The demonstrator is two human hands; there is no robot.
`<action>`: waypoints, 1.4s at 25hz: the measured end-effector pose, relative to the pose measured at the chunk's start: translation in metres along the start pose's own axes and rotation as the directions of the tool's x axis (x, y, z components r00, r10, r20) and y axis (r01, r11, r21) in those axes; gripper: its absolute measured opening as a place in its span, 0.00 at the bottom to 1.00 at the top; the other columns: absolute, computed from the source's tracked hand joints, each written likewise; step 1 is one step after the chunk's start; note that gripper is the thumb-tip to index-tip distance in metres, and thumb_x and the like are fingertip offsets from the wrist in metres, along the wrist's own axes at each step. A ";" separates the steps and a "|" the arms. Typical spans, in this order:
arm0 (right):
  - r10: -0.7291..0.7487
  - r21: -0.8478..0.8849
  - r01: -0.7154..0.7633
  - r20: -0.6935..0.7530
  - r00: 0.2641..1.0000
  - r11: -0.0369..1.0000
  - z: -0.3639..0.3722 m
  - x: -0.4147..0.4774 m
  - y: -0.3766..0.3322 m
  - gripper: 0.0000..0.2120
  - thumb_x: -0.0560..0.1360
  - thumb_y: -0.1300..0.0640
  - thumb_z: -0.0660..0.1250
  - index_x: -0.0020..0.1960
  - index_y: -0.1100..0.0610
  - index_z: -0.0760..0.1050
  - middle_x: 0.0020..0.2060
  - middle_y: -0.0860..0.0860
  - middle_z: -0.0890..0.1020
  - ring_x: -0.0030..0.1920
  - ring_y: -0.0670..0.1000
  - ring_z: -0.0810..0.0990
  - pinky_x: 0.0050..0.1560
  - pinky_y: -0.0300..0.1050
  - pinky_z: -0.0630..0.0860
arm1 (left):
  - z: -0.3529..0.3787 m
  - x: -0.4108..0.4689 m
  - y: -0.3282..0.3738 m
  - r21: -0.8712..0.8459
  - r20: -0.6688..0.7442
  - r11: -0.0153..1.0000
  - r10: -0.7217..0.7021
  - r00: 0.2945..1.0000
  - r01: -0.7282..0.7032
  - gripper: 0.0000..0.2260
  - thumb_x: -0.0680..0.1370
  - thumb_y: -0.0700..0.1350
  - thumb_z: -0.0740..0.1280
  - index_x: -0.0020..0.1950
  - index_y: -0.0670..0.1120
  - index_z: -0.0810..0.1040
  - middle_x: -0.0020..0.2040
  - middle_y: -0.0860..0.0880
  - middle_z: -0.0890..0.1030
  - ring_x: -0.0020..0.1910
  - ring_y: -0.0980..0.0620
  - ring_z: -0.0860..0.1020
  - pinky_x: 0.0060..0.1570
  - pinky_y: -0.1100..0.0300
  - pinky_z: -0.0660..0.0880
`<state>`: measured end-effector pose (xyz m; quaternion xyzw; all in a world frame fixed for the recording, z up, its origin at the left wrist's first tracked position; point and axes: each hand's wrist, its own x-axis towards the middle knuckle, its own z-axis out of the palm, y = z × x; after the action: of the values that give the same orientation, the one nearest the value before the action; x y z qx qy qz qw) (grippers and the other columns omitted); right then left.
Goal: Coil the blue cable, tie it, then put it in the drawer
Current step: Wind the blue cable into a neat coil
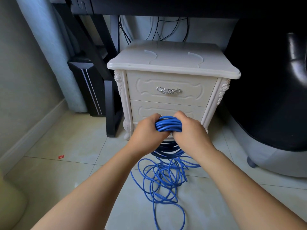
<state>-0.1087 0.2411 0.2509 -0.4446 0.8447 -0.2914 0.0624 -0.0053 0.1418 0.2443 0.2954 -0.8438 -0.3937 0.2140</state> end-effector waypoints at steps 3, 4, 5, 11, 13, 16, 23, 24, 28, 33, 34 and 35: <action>0.118 0.221 -0.114 -0.006 0.993 0.969 -0.003 0.000 -0.001 0.08 0.70 0.56 0.67 0.48 0.47 0.72 0.37 0.46 0.79 0.39 0.54 0.77 0.40 0.47 0.73 | 0.000 0.001 0.000 -0.206 -0.024 0.976 -0.072 0.997 0.065 0.04 0.72 0.41 0.70 0.46 0.44 0.79 0.37 0.43 0.81 0.36 0.44 0.78 0.43 0.48 0.80; 0.159 0.273 -0.154 0.004 0.987 0.949 -0.004 0.000 0.000 0.08 0.69 0.55 0.68 0.47 0.47 0.72 0.36 0.46 0.80 0.39 0.52 0.78 0.40 0.47 0.74 | 0.001 0.001 0.001 -0.272 -0.031 0.959 -0.095 0.995 0.083 0.04 0.73 0.41 0.71 0.46 0.44 0.79 0.37 0.42 0.81 0.35 0.44 0.77 0.45 0.46 0.80; 0.189 0.305 -0.188 0.026 0.982 0.934 -0.005 0.001 0.001 0.09 0.68 0.55 0.69 0.46 0.48 0.73 0.37 0.46 0.80 0.38 0.51 0.78 0.39 0.46 0.75 | 0.001 0.000 0.002 -0.334 -0.041 0.937 -0.119 0.992 0.099 0.04 0.73 0.40 0.71 0.46 0.44 0.80 0.35 0.44 0.80 0.32 0.49 0.76 0.44 0.47 0.79; 0.272 0.564 -0.354 0.228 0.935 0.746 -0.007 -0.002 0.007 0.10 0.70 0.55 0.73 0.49 0.48 0.76 0.44 0.53 0.84 0.43 0.52 0.85 0.42 0.47 0.84 | -0.003 0.005 0.006 -0.709 -0.001 0.664 -0.339 0.941 0.238 0.06 0.76 0.37 0.69 0.42 0.46 0.77 0.24 0.55 0.67 0.24 0.56 0.66 0.38 0.56 0.71; 0.273 0.621 -0.363 0.240 0.932 0.695 -0.003 -0.004 0.007 0.10 0.71 0.54 0.73 0.51 0.48 0.76 0.46 0.51 0.85 0.44 0.49 0.86 0.45 0.49 0.84 | -0.003 0.006 0.006 -0.809 0.042 0.521 -0.412 0.910 0.273 0.06 0.76 0.36 0.69 0.41 0.45 0.75 0.25 0.52 0.64 0.23 0.54 0.63 0.36 0.55 0.69; 0.265 0.702 -0.355 0.239 0.934 0.618 0.007 -0.007 0.003 0.11 0.72 0.54 0.73 0.52 0.50 0.76 0.50 0.52 0.84 0.47 0.51 0.85 0.47 0.55 0.84 | -0.002 0.007 0.006 -0.919 0.109 0.276 -0.507 0.855 0.281 0.05 0.76 0.37 0.69 0.42 0.43 0.75 0.26 0.51 0.62 0.23 0.54 0.62 0.34 0.58 0.69; 0.330 0.887 -0.339 0.233 0.915 0.315 0.008 0.003 0.005 0.13 0.66 0.71 0.63 0.45 0.56 0.71 0.32 0.58 0.78 0.41 0.62 0.84 0.40 0.47 0.77 | 0.001 -0.003 0.016 -0.916 0.314 0.120 -0.376 0.872 0.382 0.08 0.78 0.40 0.66 0.40 0.44 0.72 0.26 0.50 0.65 0.23 0.53 0.71 0.42 0.56 0.72; 0.327 0.892 -0.329 0.224 0.918 0.311 0.005 0.004 0.005 0.13 0.66 0.72 0.61 0.45 0.56 0.71 0.29 0.57 0.76 0.38 0.61 0.83 0.39 0.45 0.76 | 0.000 -0.003 0.016 -0.908 0.332 0.136 -0.343 0.879 0.396 0.08 0.79 0.40 0.65 0.39 0.43 0.72 0.28 0.49 0.67 0.25 0.51 0.74 0.46 0.54 0.73; 0.265 0.841 -0.308 0.205 0.942 0.445 -0.005 0.011 0.009 0.13 0.67 0.72 0.61 0.44 0.56 0.72 0.28 0.55 0.74 0.39 0.66 0.83 0.41 0.49 0.76 | -0.007 0.002 0.010 -0.859 0.327 0.281 -0.339 0.882 0.427 0.03 0.77 0.41 0.68 0.44 0.44 0.77 0.35 0.48 0.74 0.34 0.51 0.78 0.50 0.52 0.76; 0.150 0.728 -0.310 0.278 0.949 0.612 -0.020 0.011 0.011 0.15 0.69 0.73 0.60 0.50 0.58 0.74 0.30 0.58 0.75 0.40 0.65 0.85 0.41 0.51 0.78 | -0.017 0.009 0.002 -0.613 0.218 0.724 -0.231 0.948 0.317 0.07 0.75 0.38 0.71 0.52 0.44 0.79 0.39 0.48 0.79 0.39 0.51 0.80 0.44 0.55 0.79; 0.125 0.685 -0.297 0.290 0.949 0.665 -0.024 0.009 0.009 0.16 0.70 0.72 0.60 0.52 0.57 0.74 0.29 0.58 0.75 0.39 0.63 0.86 0.36 0.47 0.78 | -0.018 0.009 0.001 -0.560 0.203 0.782 -0.192 0.960 0.274 0.09 0.74 0.37 0.72 0.53 0.43 0.78 0.39 0.49 0.78 0.39 0.51 0.79 0.46 0.53 0.79; 0.104 0.638 -0.281 0.300 0.948 0.717 -0.028 0.008 0.008 0.17 0.70 0.72 0.60 0.53 0.56 0.75 0.28 0.58 0.76 0.37 0.62 0.86 0.33 0.44 0.78 | -0.017 0.008 0.000 -0.523 0.196 0.818 -0.159 0.968 0.240 0.10 0.74 0.36 0.72 0.54 0.41 0.77 0.37 0.49 0.77 0.38 0.51 0.78 0.48 0.52 0.80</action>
<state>-0.1294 0.2502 0.2704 -0.3330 0.7096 -0.5119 0.3516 -0.0014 0.1274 0.2556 0.2805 -0.6750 -0.6568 0.1854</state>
